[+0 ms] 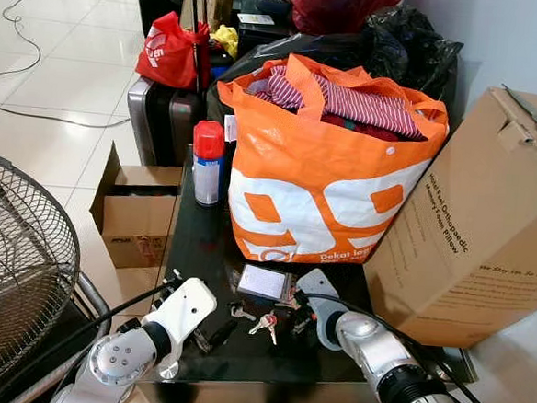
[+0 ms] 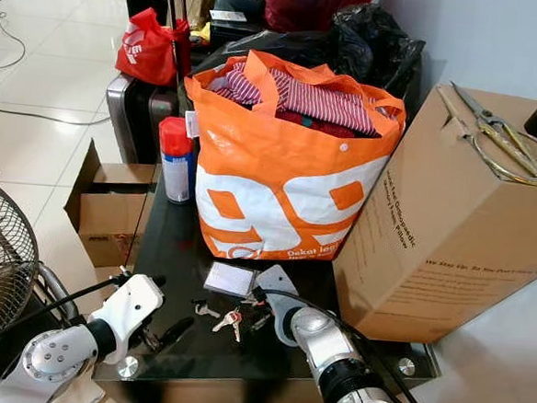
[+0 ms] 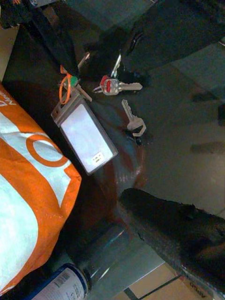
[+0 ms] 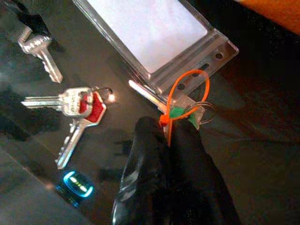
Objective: Hang keys on a hook
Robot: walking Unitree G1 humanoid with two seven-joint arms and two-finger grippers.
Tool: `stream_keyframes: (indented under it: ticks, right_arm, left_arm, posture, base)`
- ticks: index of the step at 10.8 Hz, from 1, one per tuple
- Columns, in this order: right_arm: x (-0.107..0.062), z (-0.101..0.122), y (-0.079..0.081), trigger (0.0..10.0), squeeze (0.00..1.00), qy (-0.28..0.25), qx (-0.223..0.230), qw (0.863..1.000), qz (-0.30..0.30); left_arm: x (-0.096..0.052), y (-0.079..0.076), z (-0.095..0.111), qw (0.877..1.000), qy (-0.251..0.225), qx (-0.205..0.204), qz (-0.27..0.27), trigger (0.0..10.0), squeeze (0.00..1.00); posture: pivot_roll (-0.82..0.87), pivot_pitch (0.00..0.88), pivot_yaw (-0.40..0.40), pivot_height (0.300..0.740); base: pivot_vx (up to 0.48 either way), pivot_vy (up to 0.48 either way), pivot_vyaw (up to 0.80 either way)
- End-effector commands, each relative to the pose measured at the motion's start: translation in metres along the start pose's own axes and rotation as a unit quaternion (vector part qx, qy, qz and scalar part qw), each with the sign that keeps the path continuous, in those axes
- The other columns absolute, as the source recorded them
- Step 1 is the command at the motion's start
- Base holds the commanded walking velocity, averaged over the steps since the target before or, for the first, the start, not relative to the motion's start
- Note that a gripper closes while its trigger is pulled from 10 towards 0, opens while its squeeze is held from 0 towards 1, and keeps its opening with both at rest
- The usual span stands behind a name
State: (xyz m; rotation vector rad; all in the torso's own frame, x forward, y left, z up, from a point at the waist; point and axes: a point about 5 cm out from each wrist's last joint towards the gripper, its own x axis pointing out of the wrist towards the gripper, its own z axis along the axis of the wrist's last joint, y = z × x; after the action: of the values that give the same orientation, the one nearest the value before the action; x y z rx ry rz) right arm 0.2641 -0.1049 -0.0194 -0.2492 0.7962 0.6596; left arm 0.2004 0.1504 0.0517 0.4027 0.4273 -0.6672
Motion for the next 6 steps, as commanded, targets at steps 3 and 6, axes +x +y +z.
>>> stream_keyframes:
  ticks: [3,6]
  right_arm:
    - [-0.031,0.009,-0.023,0.0,0.0,-0.082,0.017,0.996,0.013]
    - [-0.083,0.014,-0.025,0.0,0.0,-0.172,0.021,0.984,0.034]
  left_arm:
    - [0.0,0.005,0.004,0.999,-0.022,-0.022,0.018,10.0,0.35]
    - [-0.004,0.017,0.022,0.993,-0.075,-0.05,0.072,10.0,0.34]
  posture:
    - [0.06,0.0,-0.08,0.74]
    - [0.04,0.0,-0.054,0.74]
  base:
    - [0.0,0.0,0.0]
    - [0.0,0.0,0.0]
